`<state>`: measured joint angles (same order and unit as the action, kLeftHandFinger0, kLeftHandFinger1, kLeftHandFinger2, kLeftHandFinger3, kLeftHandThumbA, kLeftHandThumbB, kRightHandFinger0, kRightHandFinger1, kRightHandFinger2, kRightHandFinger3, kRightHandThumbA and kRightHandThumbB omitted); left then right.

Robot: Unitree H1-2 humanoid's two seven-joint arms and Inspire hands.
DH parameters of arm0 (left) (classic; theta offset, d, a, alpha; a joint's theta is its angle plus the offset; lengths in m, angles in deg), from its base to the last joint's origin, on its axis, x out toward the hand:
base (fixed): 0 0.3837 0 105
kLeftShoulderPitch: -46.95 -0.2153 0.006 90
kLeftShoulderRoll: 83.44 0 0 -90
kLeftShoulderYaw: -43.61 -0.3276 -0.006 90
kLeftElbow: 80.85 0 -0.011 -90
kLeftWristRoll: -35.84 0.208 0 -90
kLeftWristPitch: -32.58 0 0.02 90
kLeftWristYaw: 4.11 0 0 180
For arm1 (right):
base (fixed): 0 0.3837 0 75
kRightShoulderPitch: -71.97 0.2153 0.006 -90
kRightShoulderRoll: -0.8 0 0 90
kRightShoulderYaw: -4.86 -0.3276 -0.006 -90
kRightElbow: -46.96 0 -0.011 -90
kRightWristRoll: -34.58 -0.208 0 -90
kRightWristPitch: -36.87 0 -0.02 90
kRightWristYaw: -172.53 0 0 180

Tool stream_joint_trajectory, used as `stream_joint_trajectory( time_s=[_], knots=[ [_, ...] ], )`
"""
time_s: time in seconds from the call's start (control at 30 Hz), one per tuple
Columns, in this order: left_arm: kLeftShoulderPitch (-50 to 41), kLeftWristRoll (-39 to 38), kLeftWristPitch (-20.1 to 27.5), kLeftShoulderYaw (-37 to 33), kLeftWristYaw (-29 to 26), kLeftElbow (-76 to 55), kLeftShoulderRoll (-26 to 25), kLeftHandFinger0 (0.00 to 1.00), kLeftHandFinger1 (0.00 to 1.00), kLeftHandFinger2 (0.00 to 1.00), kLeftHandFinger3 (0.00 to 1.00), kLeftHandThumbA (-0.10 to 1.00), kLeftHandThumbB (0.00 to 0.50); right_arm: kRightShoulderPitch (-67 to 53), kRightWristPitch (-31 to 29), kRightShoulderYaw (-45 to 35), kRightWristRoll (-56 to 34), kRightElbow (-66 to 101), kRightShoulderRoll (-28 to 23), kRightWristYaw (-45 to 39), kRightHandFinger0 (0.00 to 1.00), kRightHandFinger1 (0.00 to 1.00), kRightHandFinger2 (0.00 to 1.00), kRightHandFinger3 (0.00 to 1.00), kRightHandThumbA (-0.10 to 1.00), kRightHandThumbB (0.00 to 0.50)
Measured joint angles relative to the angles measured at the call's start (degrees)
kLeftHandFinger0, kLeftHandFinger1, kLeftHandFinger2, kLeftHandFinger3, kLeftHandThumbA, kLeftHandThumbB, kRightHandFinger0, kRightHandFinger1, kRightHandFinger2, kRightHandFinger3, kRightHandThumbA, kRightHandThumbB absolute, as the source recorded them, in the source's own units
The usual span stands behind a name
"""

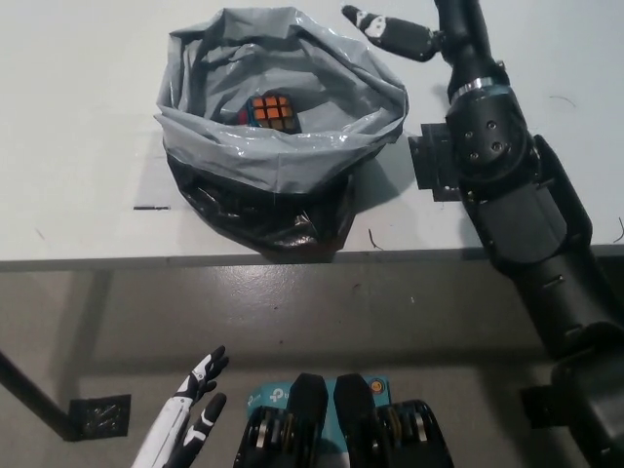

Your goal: Use the right hand to pick up a rubix's cube and place it into a plastic bag and lift the bag

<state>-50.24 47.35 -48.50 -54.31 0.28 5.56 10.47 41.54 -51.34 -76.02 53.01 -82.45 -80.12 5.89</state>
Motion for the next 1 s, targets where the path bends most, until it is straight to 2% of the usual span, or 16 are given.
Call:
stream_joint_trajectory(
  time_s=[0.13, 0.3, 0.37, 0.43, 0.53, 0.67, 0.77, 0.8, 0.87, 0.9, 0.93, 0.97, 1.0],
  knots=[
    [0.0, 0.0, 0.0, 0.0, 0.0, 0.0, 0.0, 1.00, 1.00, 1.00, 1.00, 1.00, 0.100, -0.2, 1.3, 0.0, -0.2, -3.5, -0.1, -1.0, 1.00, 1.00, 1.00, 1.00, 0.77, 0.500],
    [0.1, 0.0, 0.1, 0.0, 0.0, 0.0, 0.0, 1.00, 1.00, 1.00, 1.00, 1.00, 0.097, -0.2, 2.5, 0.2, -0.6, -6.9, 0.0, -3.3, 1.00, 1.00, 1.00, 1.00, 0.82, 0.500],
    [0.1, 0.1, 0.1, 0.0, 0.0, 0.0, 0.0, 1.00, 1.00, 1.00, 1.00, 1.00, 0.091, -0.2, 2.7, 0.3, -0.6, -8.2, 0.0, -4.2, 1.00, 1.00, 1.00, 1.00, 0.79, 0.500],
    [0.1, 0.2, 0.1, 0.0, 0.0, 0.0, 0.0, 1.00, 1.00, 1.00, 1.00, 1.00, 0.091, -0.1, 2.8, 0.3, -0.8, -9.7, 0.0, -5.2, 1.00, 1.00, 1.00, 1.00, 0.82, 0.500],
    [0.1, 0.3, 0.1, 0.0, 0.0, 0.0, 0.0, 1.00, 1.00, 1.00, 1.00, 1.00, 0.106, -0.1, 3.1, 0.5, -0.9, -11.6, 0.1, -6.4, 1.00, 1.00, 1.00, 1.00, 0.81, 0.500],
    [0.2, 0.3, 0.1, 0.0, 0.0, 0.0, 0.0, 1.00, 1.00, 1.00, 1.00, 1.00, 0.108, 0.4, 3.3, 0.9, -0.9, -15.7, 0.4, -7.6, 1.00, 1.00, 1.00, 1.00, 0.65, 0.500],
    [0.2, 0.3, 0.1, 0.0, 0.0, 0.0, 0.0, 1.00, 1.00, 1.00, 1.00, 1.00, 0.115, 0.8, 3.5, 1.0, -0.9, -19.2, 0.9, -8.0, 1.00, 1.00, 1.00, 1.00, 0.64, 0.500],
    [0.2, 0.3, 0.1, 0.0, 0.0, 0.0, 0.0, 1.00, 1.00, 1.00, 1.00, 1.00, 0.114, 0.8, 3.5, 1.0, -0.9, -19.8, 1.1, -8.1, 1.00, 1.00, 1.00, 1.00, 0.56, 0.480],
    [0.3, 0.3, 0.1, 0.0, 0.0, 0.0, 0.0, 1.00, 1.00, 1.00, 1.00, 1.00, 0.110, 1.3, 3.7, 1.2, -0.8, -22.4, 1.4, -8.1, 1.00, 1.00, 1.00, 1.00, 0.52, 0.470],
    [0.3, 0.3, 0.1, 0.0, 0.0, 0.0, 0.0, 1.00, 1.00, 1.00, 1.00, 1.00, 0.109, 1.5, 3.7, 1.2, -0.8, -23.4, 1.4, -8.1, 0.94, 1.00, 1.00, 1.00, 0.52, 0.467],
    [0.3, 0.4, 0.1, 0.0, 0.0, 0.0, 0.0, 1.00, 1.00, 1.00, 1.00, 1.00, 0.105, 2.1, 3.9, 1.2, -0.7, -25.5, 1.4, -7.8, 0.86, 0.92, 0.99, 1.00, 0.51, 0.460],
    [0.3, 0.4, 0.1, 0.0, 0.0, 0.0, 0.0, 1.00, 1.00, 1.00, 1.00, 1.00, 0.108, 2.4, 4.0, 1.3, -0.7, -26.6, 1.4, -7.6, 0.81, 0.87, 0.90, 1.00, 0.46, 0.414],
    [0.4, 0.4, 0.1, 0.0, 0.0, 0.0, 0.0, 1.00, 1.00, 1.00, 1.00, 1.00, 0.104, 2.8, 4.3, 1.5, -0.5, -27.8, 1.4, -7.3, 0.68, 0.65, 0.61, 0.66, 0.33, 0.327]
  ],
)
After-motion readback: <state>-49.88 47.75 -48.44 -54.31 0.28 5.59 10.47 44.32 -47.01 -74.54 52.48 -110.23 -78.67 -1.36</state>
